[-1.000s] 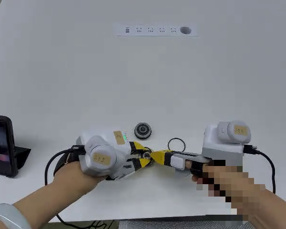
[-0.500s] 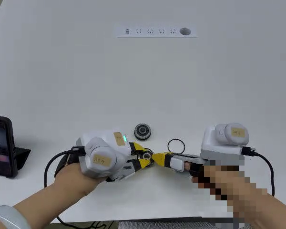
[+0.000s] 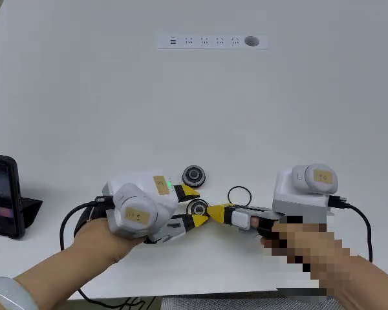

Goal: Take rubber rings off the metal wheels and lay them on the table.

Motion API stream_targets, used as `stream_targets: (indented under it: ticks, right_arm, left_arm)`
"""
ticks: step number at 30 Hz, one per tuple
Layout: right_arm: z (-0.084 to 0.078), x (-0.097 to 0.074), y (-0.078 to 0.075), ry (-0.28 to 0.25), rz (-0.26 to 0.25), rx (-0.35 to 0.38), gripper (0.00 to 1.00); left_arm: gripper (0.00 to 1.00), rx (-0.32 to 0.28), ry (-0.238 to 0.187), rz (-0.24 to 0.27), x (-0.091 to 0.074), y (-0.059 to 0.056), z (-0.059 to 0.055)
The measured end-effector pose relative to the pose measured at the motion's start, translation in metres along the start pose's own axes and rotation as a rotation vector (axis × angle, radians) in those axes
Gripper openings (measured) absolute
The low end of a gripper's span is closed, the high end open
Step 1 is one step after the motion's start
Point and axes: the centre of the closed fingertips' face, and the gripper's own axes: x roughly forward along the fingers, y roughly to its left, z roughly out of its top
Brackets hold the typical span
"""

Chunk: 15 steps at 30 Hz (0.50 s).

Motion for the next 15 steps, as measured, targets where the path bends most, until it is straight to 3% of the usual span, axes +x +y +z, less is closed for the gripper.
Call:
stream_targets:
  ticks: [4,15]
  right_arm:
    - [0.000,-0.001,0.000,0.000,0.003,0.002,0.02]
    - [0.000,-0.002,0.009,-0.007,0.022,0.005,0.02]
  left_arm:
    - [0.33,-0.008,0.004,0.012,-0.002,0.001,-0.004]
    - [0.40,-0.030,0.014,0.035,-0.009,0.005,-0.014]
